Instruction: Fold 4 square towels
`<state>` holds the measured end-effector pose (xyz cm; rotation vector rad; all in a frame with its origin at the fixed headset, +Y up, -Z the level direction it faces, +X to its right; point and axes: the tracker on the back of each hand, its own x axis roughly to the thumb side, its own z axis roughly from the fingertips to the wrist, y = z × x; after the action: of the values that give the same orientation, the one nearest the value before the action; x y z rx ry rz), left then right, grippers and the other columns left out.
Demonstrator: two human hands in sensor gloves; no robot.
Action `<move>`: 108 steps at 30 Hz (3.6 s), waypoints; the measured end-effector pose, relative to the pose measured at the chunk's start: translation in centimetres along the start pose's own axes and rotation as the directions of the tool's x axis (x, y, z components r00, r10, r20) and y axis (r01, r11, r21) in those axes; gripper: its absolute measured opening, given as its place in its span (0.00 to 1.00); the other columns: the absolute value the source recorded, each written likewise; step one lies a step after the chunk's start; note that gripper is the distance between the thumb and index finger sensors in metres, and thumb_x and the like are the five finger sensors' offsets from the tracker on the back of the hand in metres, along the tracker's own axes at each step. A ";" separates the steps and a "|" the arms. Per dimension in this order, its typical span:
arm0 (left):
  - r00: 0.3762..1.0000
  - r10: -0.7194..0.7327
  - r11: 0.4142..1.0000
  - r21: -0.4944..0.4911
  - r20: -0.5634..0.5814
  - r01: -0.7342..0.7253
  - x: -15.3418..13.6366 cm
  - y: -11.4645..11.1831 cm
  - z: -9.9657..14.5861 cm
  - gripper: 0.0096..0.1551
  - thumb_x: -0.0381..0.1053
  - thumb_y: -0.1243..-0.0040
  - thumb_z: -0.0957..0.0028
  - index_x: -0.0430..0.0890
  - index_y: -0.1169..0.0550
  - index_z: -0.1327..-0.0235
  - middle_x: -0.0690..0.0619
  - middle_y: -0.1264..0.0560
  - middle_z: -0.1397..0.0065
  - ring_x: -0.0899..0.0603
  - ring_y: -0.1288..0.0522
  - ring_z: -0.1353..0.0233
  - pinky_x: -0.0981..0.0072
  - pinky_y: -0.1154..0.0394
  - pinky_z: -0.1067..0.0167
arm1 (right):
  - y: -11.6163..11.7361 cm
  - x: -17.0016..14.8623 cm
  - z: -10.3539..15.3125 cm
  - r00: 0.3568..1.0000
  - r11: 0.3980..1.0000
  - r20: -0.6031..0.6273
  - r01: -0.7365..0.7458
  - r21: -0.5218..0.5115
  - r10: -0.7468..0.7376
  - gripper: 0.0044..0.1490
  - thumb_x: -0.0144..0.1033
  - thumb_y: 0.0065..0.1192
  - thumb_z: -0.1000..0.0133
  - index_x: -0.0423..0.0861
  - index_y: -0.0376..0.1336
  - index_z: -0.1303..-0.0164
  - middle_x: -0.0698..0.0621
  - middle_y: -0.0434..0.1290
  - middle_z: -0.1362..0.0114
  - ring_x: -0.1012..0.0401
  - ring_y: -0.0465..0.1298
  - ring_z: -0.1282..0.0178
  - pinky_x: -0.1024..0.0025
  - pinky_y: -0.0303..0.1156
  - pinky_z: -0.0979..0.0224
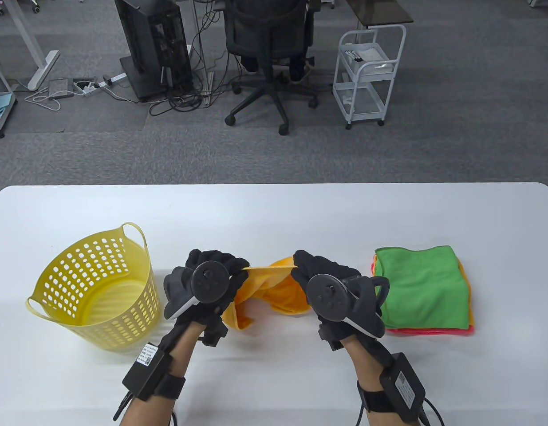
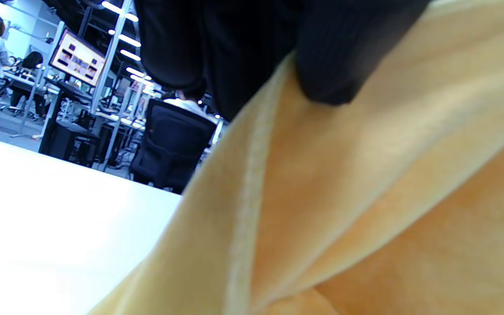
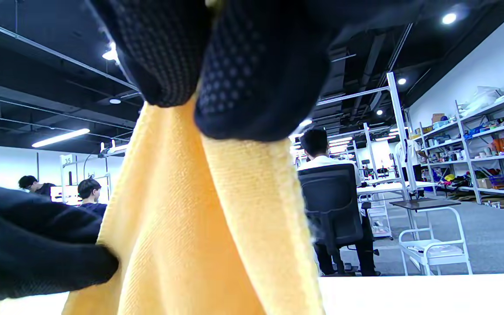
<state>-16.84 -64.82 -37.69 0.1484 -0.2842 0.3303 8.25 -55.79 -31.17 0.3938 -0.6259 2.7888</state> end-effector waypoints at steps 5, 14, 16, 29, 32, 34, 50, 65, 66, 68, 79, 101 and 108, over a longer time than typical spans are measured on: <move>0.998 -0.002 1.000 0.002 -0.060 0.002 -0.5 -0.1 -0.1 0.21 0.55 0.38 0.39 0.49 0.17 0.37 0.45 0.21 0.29 0.29 0.30 0.24 0.28 0.47 0.24 | -0.8 -0.5 0.3 0.998 0.998 -0.003 0.059 -0.004 -0.059 0.26 0.41 0.78 0.41 0.43 0.73 0.37 0.47 0.87 0.49 0.62 0.86 0.67 0.73 0.79 0.65; 0.984 -0.021 1.000 -0.026 -0.175 0.017 -2.1 -0.3 -0.3 0.21 0.53 0.37 0.38 0.47 0.18 0.36 0.43 0.22 0.28 0.28 0.31 0.24 0.29 0.48 0.24 | -4.4 -1.5 1.3 0.990 0.985 -0.014 0.140 -0.103 -0.142 0.26 0.41 0.78 0.41 0.43 0.73 0.37 0.47 0.87 0.48 0.62 0.86 0.67 0.73 0.79 0.65; 0.983 -0.001 1.000 -0.011 -0.182 -0.001 -2.0 -0.1 -0.2 0.21 0.53 0.38 0.38 0.47 0.18 0.36 0.43 0.22 0.28 0.28 0.31 0.25 0.29 0.48 0.24 | -5.2 -2.8 1.4 0.973 0.969 -0.045 0.221 -0.108 -0.227 0.26 0.41 0.78 0.41 0.43 0.73 0.37 0.47 0.87 0.48 0.62 0.86 0.66 0.73 0.79 0.64; 0.986 0.024 0.987 0.162 -0.165 0.003 -1.0 5.2 1.5 0.20 0.49 0.37 0.38 0.51 0.20 0.33 0.47 0.19 0.35 0.31 0.27 0.29 0.29 0.45 0.25 | -6.2 -11.1 2.3 0.908 0.948 -0.280 0.276 -0.157 -0.311 0.25 0.41 0.79 0.42 0.44 0.75 0.37 0.47 0.86 0.45 0.60 0.86 0.64 0.72 0.78 0.63; 0.990 0.041 0.977 0.213 -0.138 -0.011 -1.2 7.1 2.3 0.20 0.49 0.35 0.39 0.51 0.19 0.35 0.48 0.17 0.38 0.32 0.25 0.31 0.30 0.44 0.25 | -5.9 -12.0 2.3 0.903 0.948 -0.294 0.280 -0.153 -0.314 0.25 0.41 0.80 0.42 0.45 0.75 0.37 0.47 0.87 0.45 0.60 0.86 0.64 0.72 0.78 0.63; 0.986 0.100 0.960 0.274 -0.132 -0.061 -1.4 8.7 3.0 0.21 0.50 0.34 0.40 0.50 0.18 0.35 0.48 0.16 0.40 0.33 0.23 0.32 0.30 0.43 0.26 | -5.8 -12.4 2.3 0.902 0.950 -0.302 0.277 -0.147 -0.309 0.25 0.42 0.80 0.42 0.45 0.75 0.38 0.47 0.87 0.46 0.60 0.86 0.65 0.72 0.78 0.63; 0.995 0.012 0.896 0.443 -0.102 0.035 -0.2 21.3 5.4 0.19 0.53 0.33 0.41 0.49 0.14 0.41 0.49 0.15 0.44 0.33 0.23 0.34 0.30 0.42 0.26 | -12.5 -9.6 1.2 0.981 0.984 -0.143 0.114 -0.139 -0.134 0.26 0.45 0.80 0.43 0.44 0.76 0.39 0.48 0.87 0.49 0.61 0.86 0.67 0.73 0.78 0.65; 0.969 0.047 0.944 0.329 -0.241 0.036 -3.8 19.3 -8.5 0.19 0.56 0.31 0.43 0.51 0.14 0.42 0.52 0.14 0.48 0.36 0.20 0.38 0.34 0.38 0.27 | -8.7 -16.8 -13.5 0.885 0.959 -0.394 0.281 0.025 -0.249 0.24 0.35 0.79 0.40 0.45 0.73 0.34 0.44 0.83 0.38 0.58 0.85 0.61 0.71 0.77 0.61; 0.970 0.058 0.940 0.340 -0.238 0.027 -4.0 19.4 -8.9 0.19 0.56 0.32 0.42 0.53 0.14 0.41 0.52 0.14 0.46 0.36 0.21 0.36 0.33 0.39 0.27 | -8.4 -17.0 -14.1 0.885 0.963 -0.397 0.270 0.012 -0.243 0.23 0.35 0.79 0.39 0.46 0.73 0.34 0.44 0.83 0.37 0.58 0.85 0.61 0.71 0.77 0.61; 0.968 0.101 0.923 0.385 -0.230 -0.005 -4.4 19.9 -9.3 0.19 0.56 0.33 0.41 0.55 0.15 0.40 0.51 0.15 0.41 0.35 0.23 0.33 0.32 0.41 0.26 | -8.3 -17.1 -14.7 0.878 0.948 -0.368 0.318 -0.030 -0.306 0.23 0.35 0.78 0.39 0.48 0.73 0.34 0.44 0.82 0.34 0.58 0.85 0.61 0.71 0.77 0.60; 0.999 -0.017 0.915 0.403 -0.046 0.035 -5.2 19.0 -3.1 0.19 0.55 0.32 0.42 0.56 0.15 0.40 0.50 0.16 0.32 0.35 0.22 0.28 0.38 0.38 0.22 | -8.9 -16.8 -9.3 0.863 0.885 -0.196 0.457 -0.091 -0.465 0.22 0.36 0.78 0.39 0.49 0.74 0.34 0.43 0.79 0.30 0.59 0.85 0.56 0.70 0.78 0.56; 0.866 -0.484 0.849 -0.170 0.129 0.500 -2.3 3.3 6.1 0.19 0.54 0.31 0.44 0.54 0.13 0.42 0.53 0.14 0.44 0.40 0.19 0.37 0.41 0.37 0.23 | 5.0 -17.2 3.3 0.965 0.864 -0.256 0.178 0.471 -0.059 0.23 0.36 0.81 0.42 0.45 0.75 0.37 0.46 0.83 0.42 0.61 0.85 0.59 0.71 0.79 0.58; 0.766 -0.622 0.722 -0.259 0.165 0.642 -1.7 0.9 4.6 0.19 0.55 0.31 0.44 0.56 0.14 0.41 0.54 0.15 0.41 0.40 0.21 0.33 0.40 0.41 0.21 | 7.1 -17.2 2.9 0.964 0.839 -0.264 0.147 0.524 -0.004 0.23 0.36 0.79 0.41 0.44 0.74 0.36 0.46 0.83 0.41 0.60 0.85 0.59 0.71 0.79 0.58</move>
<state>-19.87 -65.35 -33.80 -0.0528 -0.3292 -0.4122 22.73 -66.49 -36.69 0.1473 0.2488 2.8276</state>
